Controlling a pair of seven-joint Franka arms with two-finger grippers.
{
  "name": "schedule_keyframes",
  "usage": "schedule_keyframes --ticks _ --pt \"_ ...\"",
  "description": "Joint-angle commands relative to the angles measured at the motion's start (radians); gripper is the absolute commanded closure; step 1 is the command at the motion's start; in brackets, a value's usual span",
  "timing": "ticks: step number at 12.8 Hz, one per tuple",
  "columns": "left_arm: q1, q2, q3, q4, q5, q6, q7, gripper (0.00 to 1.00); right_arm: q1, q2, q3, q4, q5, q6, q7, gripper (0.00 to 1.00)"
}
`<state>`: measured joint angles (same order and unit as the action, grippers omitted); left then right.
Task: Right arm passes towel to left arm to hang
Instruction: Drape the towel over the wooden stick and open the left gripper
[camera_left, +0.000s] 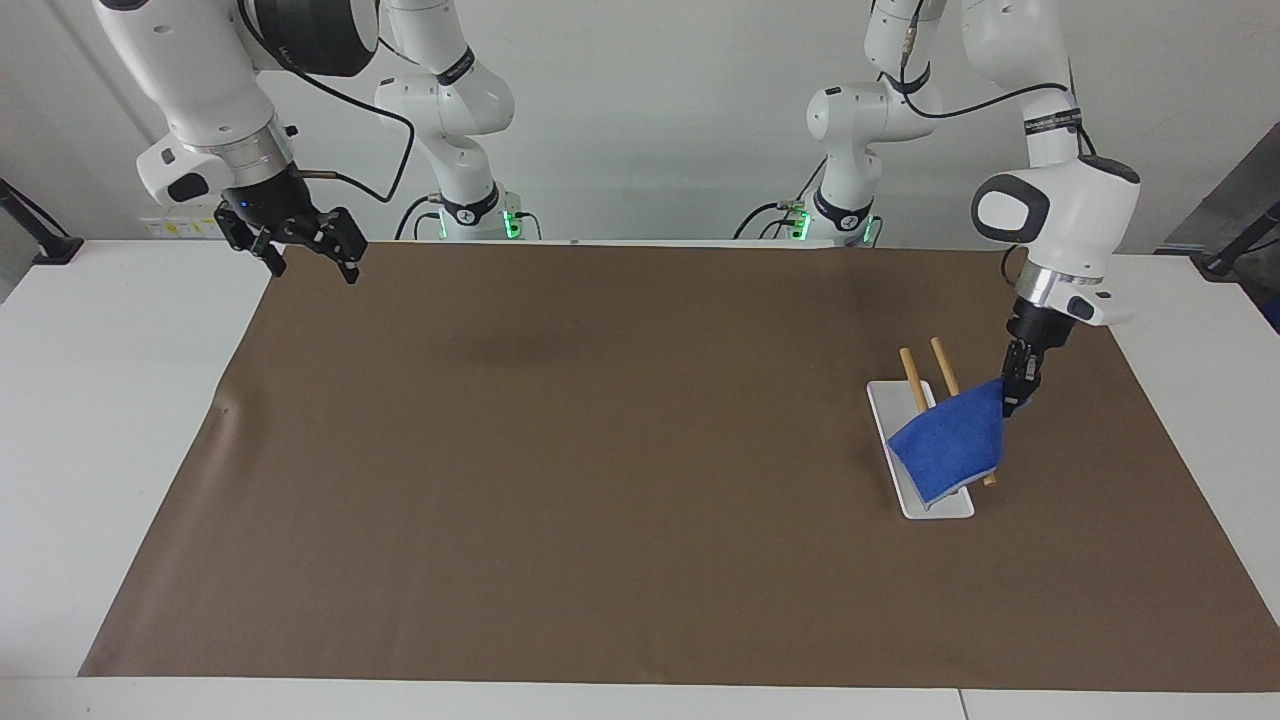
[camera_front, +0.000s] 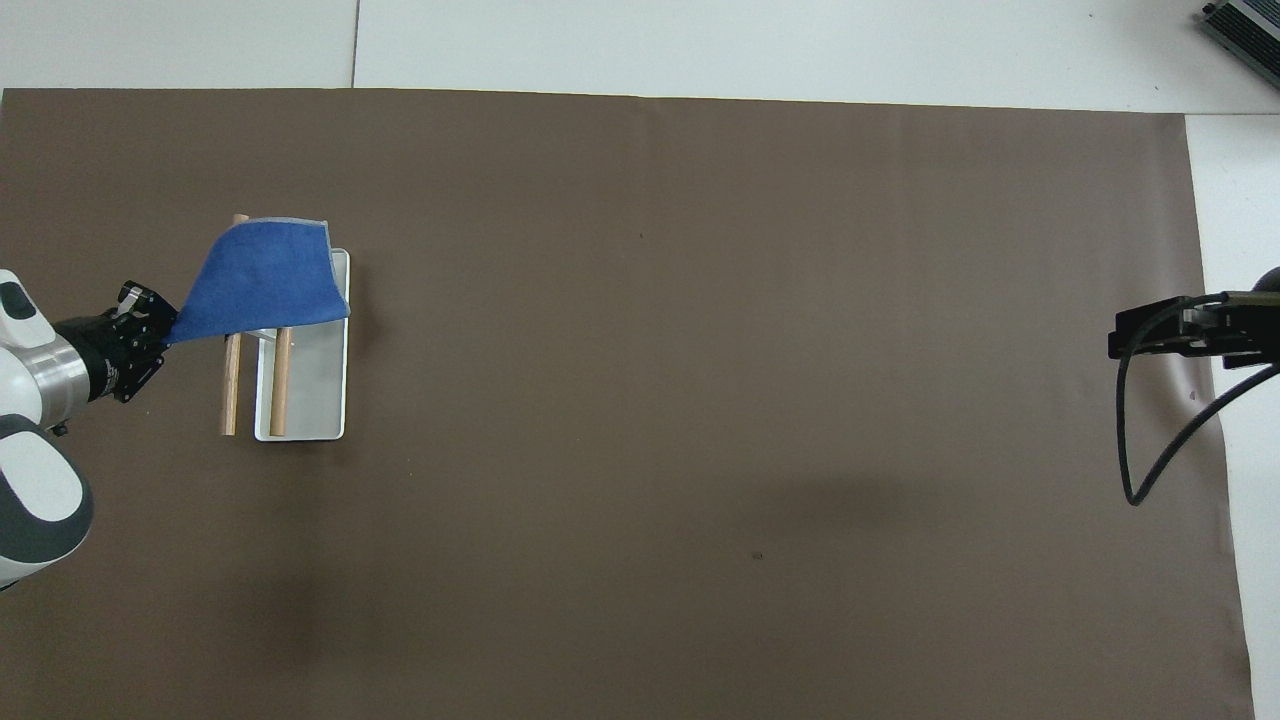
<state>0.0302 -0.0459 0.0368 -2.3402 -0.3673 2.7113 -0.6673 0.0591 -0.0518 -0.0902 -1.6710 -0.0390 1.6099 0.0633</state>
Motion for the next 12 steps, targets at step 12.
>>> schedule_keyframes --ticks 12 --pt "0.01 0.046 0.12 0.349 0.114 -0.643 0.245 0.23 0.007 -0.017 0.001 0.013 0.014 -0.03 0.029 0.0"
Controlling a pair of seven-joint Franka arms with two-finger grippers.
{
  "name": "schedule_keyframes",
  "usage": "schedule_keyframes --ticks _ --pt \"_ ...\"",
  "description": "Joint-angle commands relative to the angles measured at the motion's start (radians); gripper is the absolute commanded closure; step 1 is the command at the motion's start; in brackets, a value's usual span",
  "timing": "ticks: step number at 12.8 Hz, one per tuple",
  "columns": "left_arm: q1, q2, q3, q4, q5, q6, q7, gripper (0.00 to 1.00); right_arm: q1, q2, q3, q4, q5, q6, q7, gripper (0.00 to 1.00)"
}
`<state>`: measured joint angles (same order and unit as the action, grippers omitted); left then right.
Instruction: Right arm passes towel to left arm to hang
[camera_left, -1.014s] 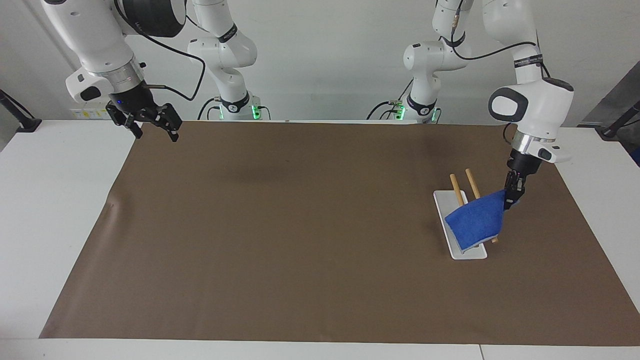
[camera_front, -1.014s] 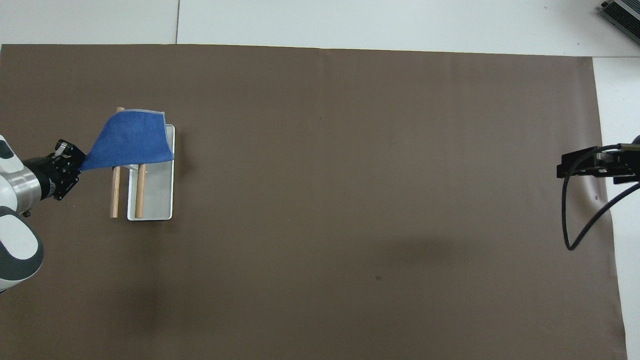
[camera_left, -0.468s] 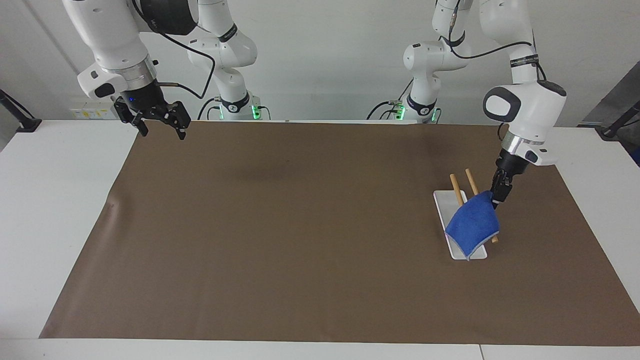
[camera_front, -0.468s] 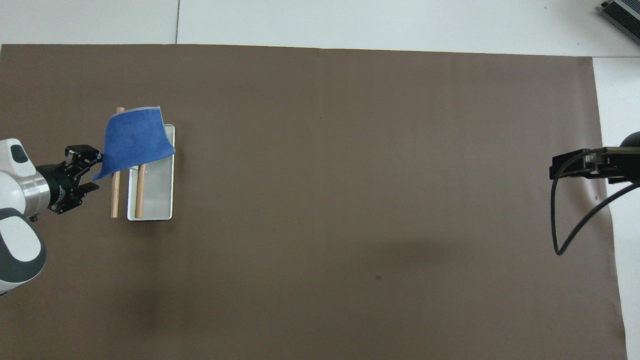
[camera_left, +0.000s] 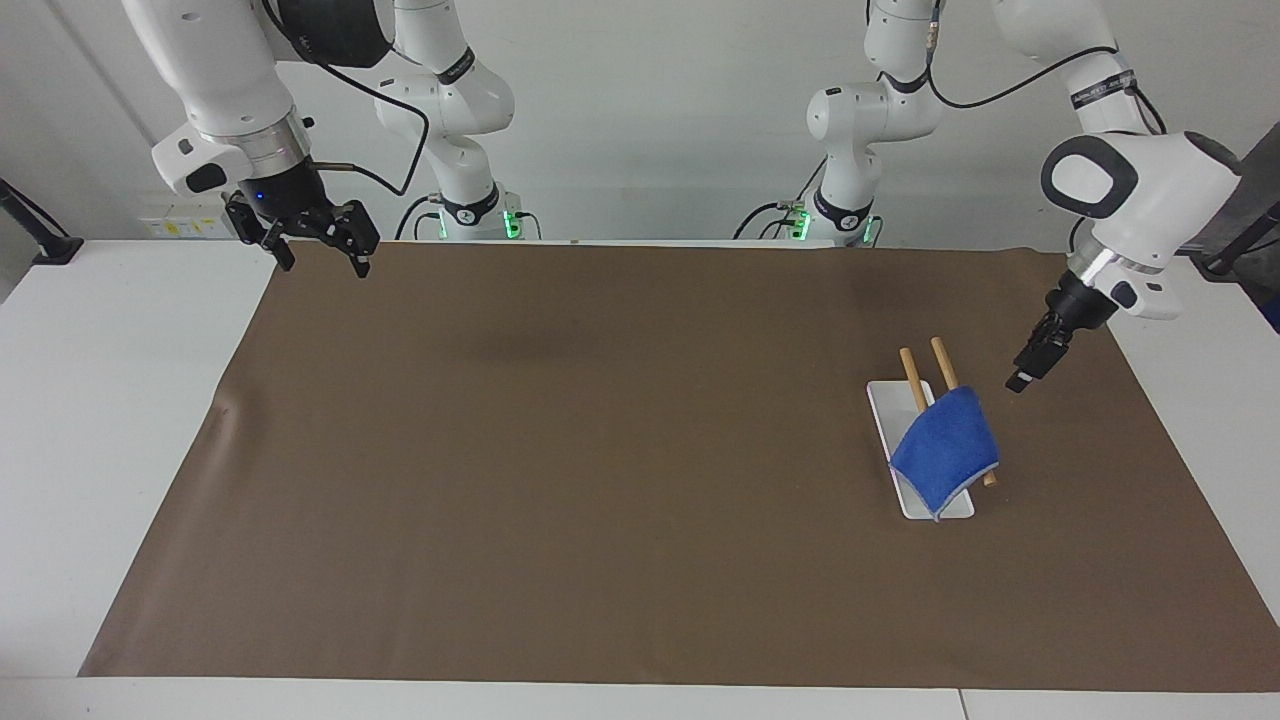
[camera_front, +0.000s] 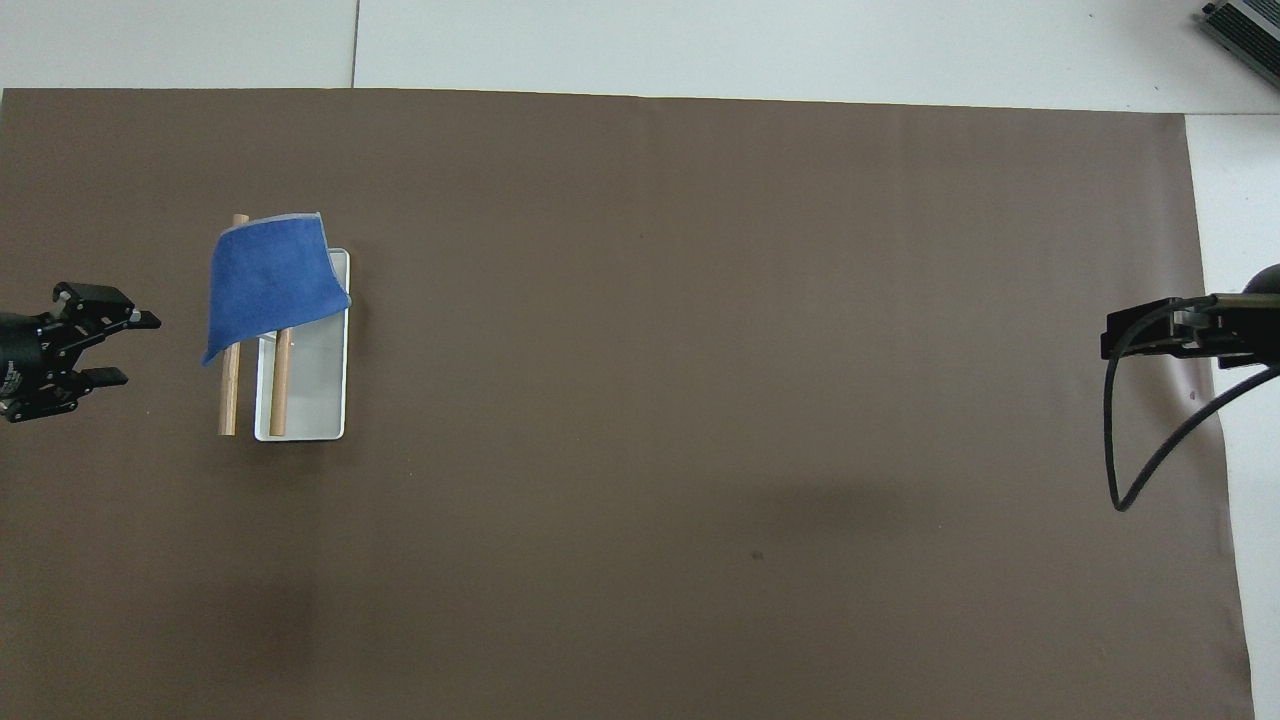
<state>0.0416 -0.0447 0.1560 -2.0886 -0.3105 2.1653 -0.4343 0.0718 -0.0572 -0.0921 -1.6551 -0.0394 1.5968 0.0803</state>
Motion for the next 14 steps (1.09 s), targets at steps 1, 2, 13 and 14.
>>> schedule_keyframes --ticks 1,2,13,14 --pt "-0.002 0.045 0.0 0.139 0.088 -0.154 0.013 0.23 -0.006 -0.013 0.003 -0.005 0.015 -0.017 0.01 0.0" --pt "-0.002 0.045 -0.001 0.192 0.103 -0.221 0.013 0.23 -0.006 -0.012 0.003 -0.005 0.016 -0.017 0.01 0.0" --pt "-0.012 0.022 -0.187 0.466 0.313 -0.561 0.118 0.26 -0.003 -0.013 0.005 -0.005 0.016 -0.017 0.01 0.0" --pt "-0.012 0.017 -0.197 0.466 0.336 -0.565 0.162 0.26 -0.003 -0.013 0.005 -0.006 0.018 -0.017 0.01 0.0"
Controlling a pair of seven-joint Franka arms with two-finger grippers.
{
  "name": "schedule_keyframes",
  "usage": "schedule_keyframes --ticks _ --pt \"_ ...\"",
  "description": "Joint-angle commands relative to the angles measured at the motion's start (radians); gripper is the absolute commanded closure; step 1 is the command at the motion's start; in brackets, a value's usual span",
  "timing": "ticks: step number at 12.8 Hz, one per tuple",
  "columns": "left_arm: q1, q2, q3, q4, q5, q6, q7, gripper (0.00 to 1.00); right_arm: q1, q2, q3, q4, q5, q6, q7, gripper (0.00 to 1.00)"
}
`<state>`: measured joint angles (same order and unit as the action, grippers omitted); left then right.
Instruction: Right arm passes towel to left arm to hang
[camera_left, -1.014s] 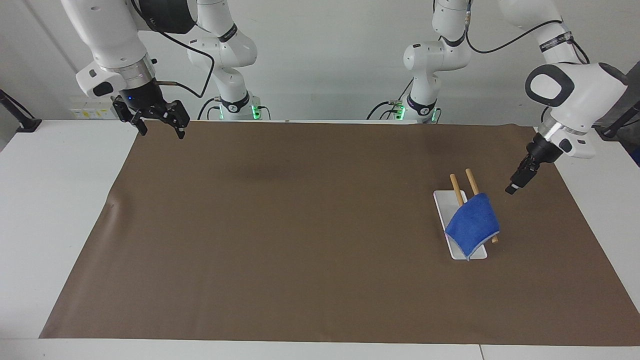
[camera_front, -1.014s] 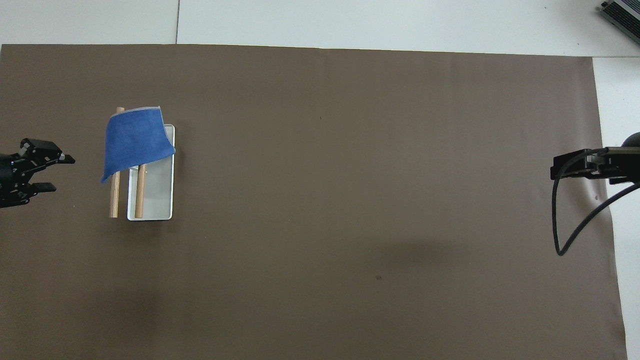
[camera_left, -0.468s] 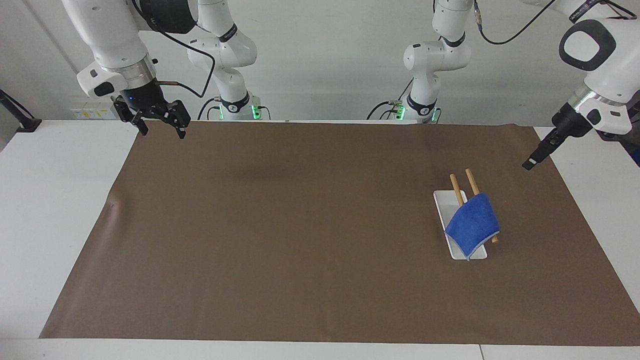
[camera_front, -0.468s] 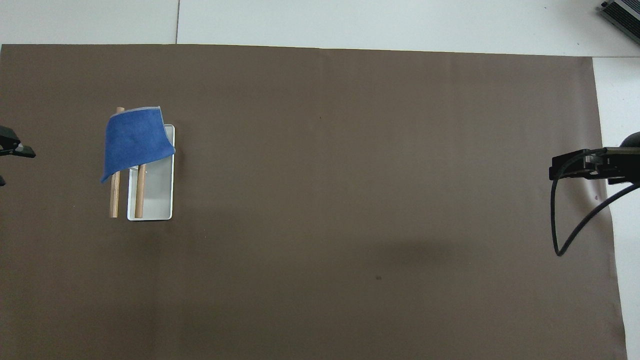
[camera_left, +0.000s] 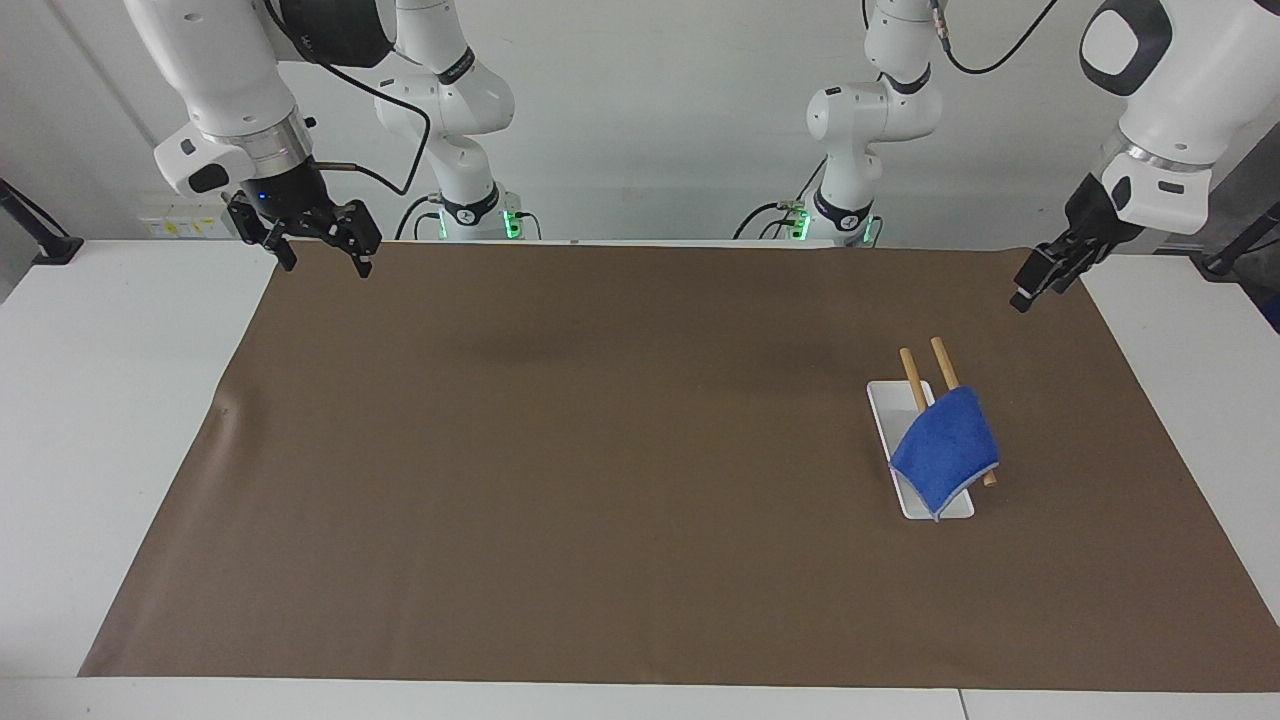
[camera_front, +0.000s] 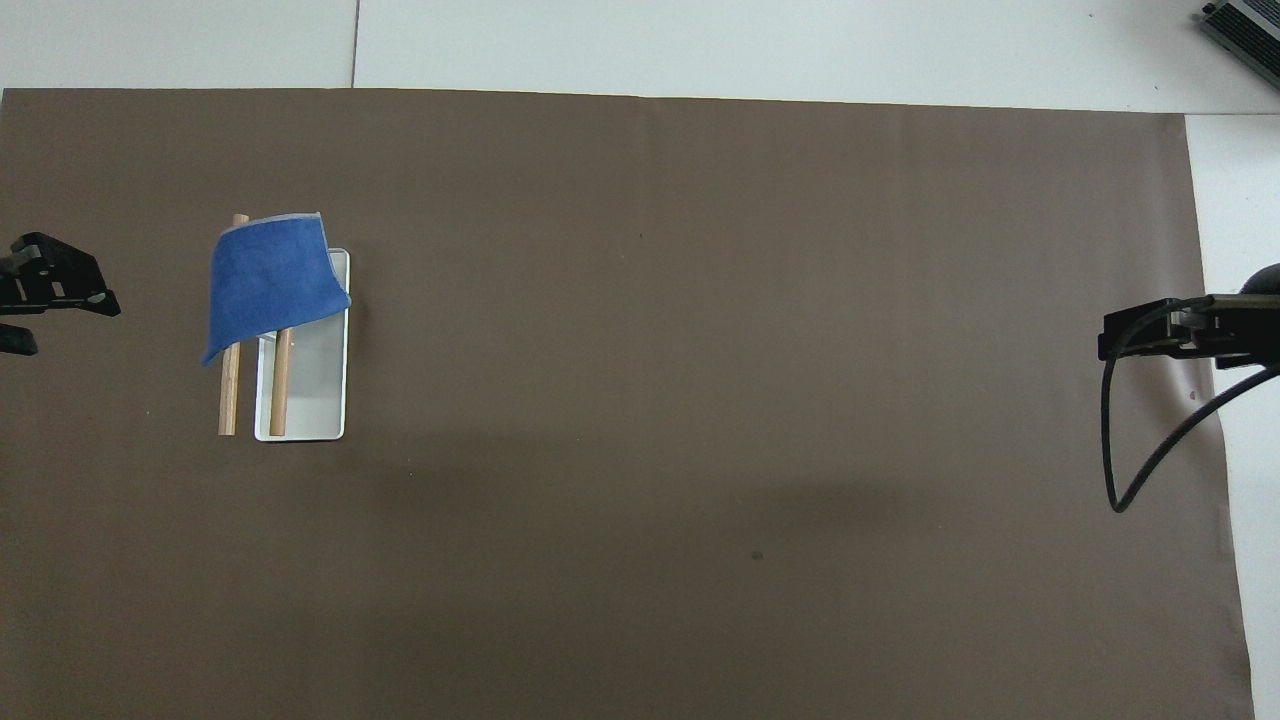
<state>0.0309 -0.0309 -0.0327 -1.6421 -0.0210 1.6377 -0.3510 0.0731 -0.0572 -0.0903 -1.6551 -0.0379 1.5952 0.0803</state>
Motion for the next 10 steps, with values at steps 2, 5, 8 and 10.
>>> schedule_keyframes --ticks 2,5,8,10 --pt "-0.002 -0.006 -0.012 0.013 0.055 -0.038 0.162 0.26 -0.004 -0.013 0.001 -0.005 0.016 -0.015 0.01 0.0" --pt "0.0 -0.014 -0.009 0.004 0.056 -0.036 0.298 0.26 -0.004 -0.013 0.001 -0.006 0.015 -0.015 0.01 0.0" --pt "0.001 -0.015 -0.009 -0.002 0.085 -0.036 0.36 0.25 -0.004 -0.013 0.001 -0.005 0.015 -0.015 0.01 0.0" --pt "0.001 -0.018 -0.009 -0.004 0.104 -0.035 0.4 0.24 -0.004 -0.013 0.003 -0.006 0.015 -0.015 0.01 0.0"
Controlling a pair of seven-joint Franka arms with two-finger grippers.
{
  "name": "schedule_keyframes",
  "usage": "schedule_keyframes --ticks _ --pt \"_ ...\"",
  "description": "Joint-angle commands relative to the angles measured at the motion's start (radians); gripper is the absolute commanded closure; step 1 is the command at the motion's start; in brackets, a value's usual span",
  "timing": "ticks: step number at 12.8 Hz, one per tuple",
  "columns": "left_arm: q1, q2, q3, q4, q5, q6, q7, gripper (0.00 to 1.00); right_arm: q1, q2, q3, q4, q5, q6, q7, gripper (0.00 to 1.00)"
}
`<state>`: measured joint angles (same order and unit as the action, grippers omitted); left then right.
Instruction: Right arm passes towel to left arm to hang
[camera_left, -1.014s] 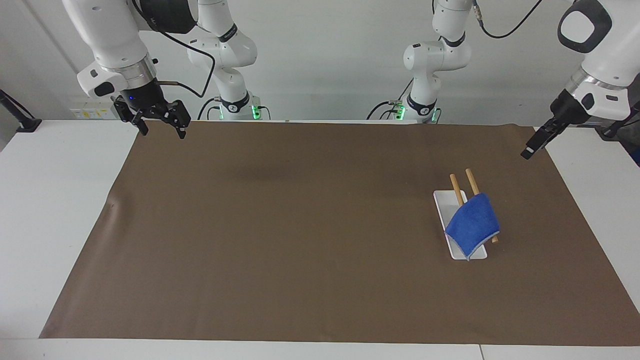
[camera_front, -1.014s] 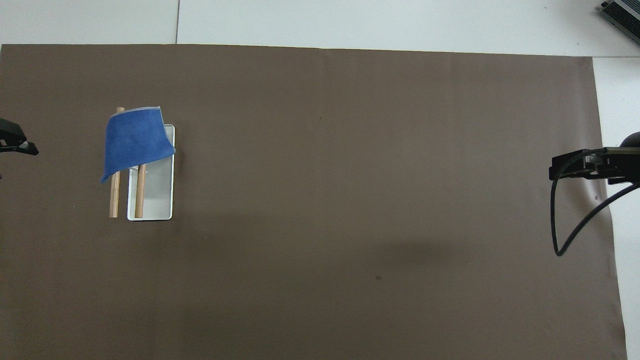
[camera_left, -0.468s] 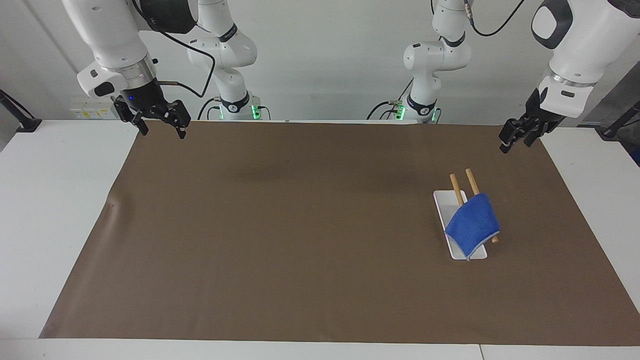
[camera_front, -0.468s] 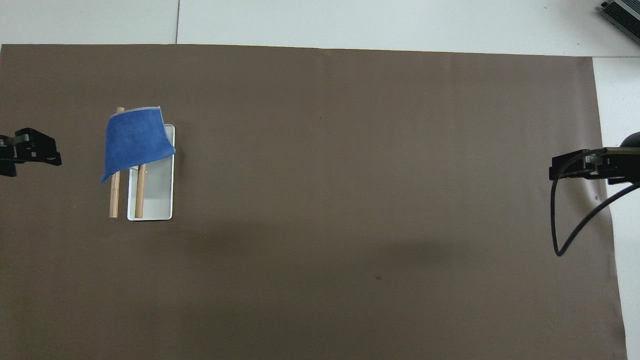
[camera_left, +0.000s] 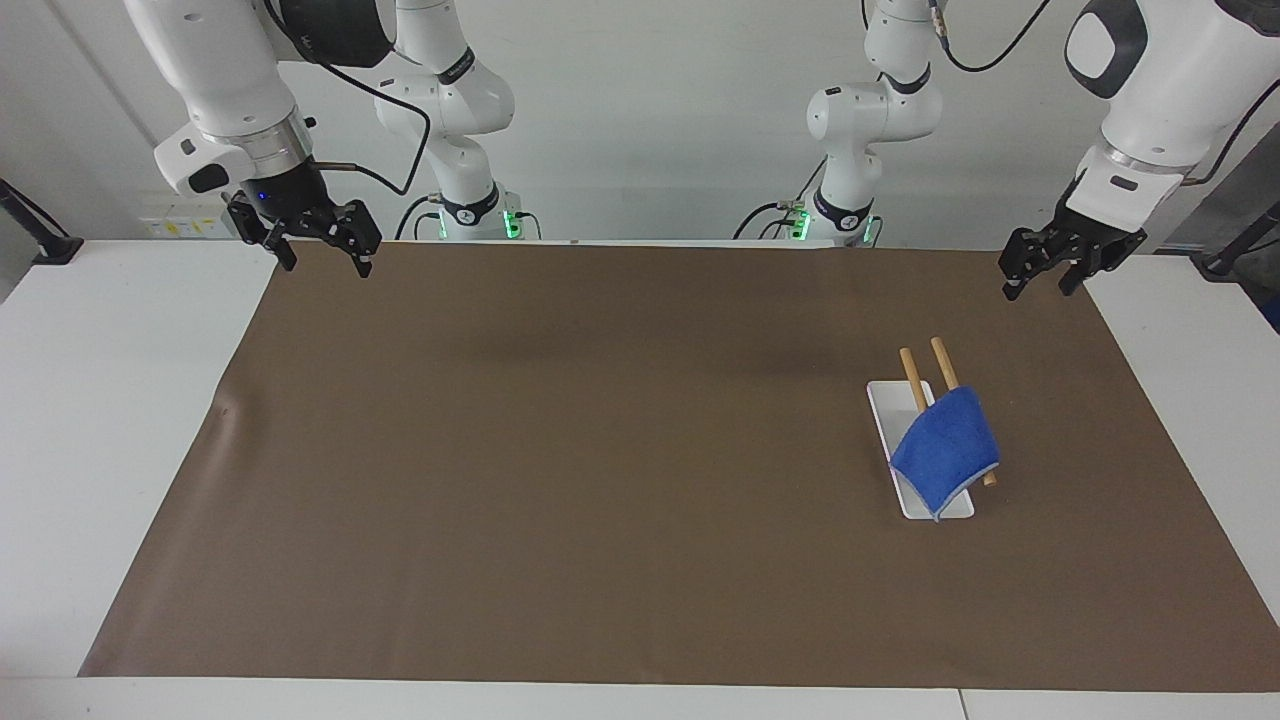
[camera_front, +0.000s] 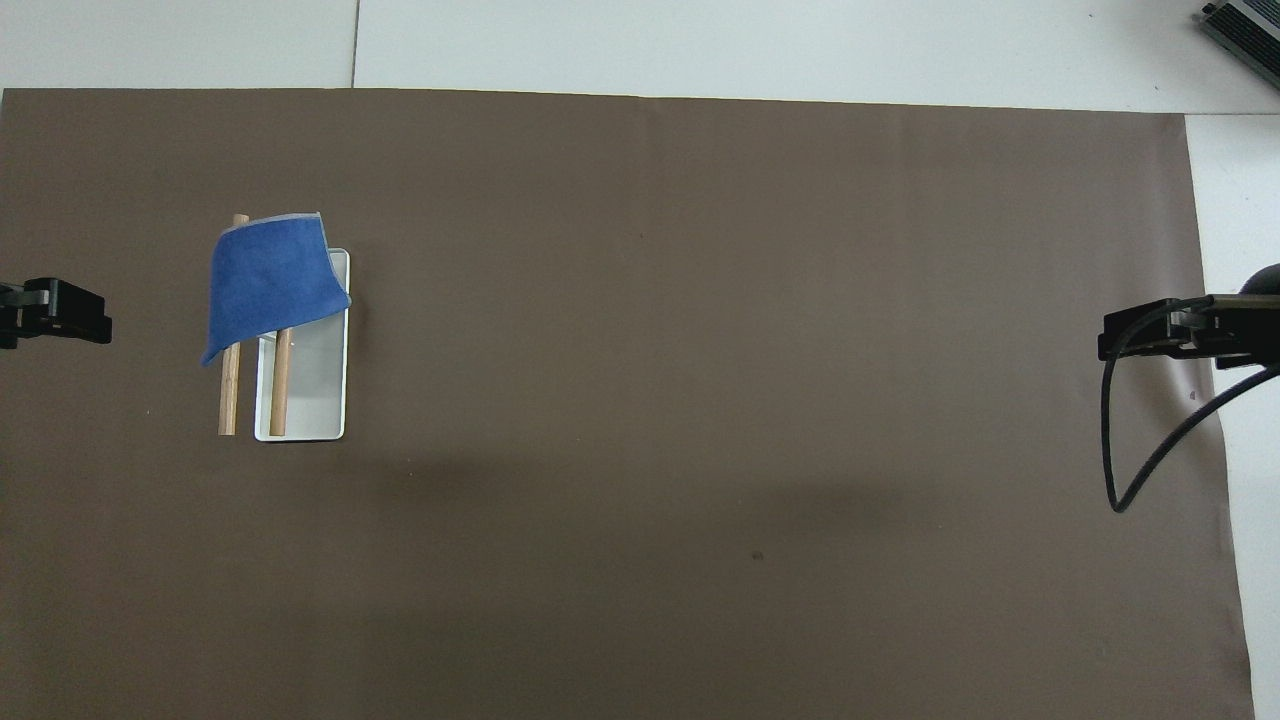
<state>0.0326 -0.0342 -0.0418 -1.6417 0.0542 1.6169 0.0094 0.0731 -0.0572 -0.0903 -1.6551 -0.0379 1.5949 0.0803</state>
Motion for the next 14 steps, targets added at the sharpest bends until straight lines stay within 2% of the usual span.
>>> schedule_keyframes --ticks 1,2,14 --pt "0.0 -0.015 0.003 0.0 0.03 -0.011 0.04 0.07 -0.004 -0.013 0.001 -0.005 0.016 -0.015 0.01 0.0" --pt "0.0 -0.015 0.005 0.0 0.03 0.001 0.038 0.0 -0.004 -0.013 0.001 -0.005 0.016 -0.015 0.01 0.0" --pt "0.0 -0.024 0.002 -0.004 0.016 0.017 0.037 0.0 -0.004 -0.013 0.001 -0.006 0.015 -0.015 0.01 0.0"
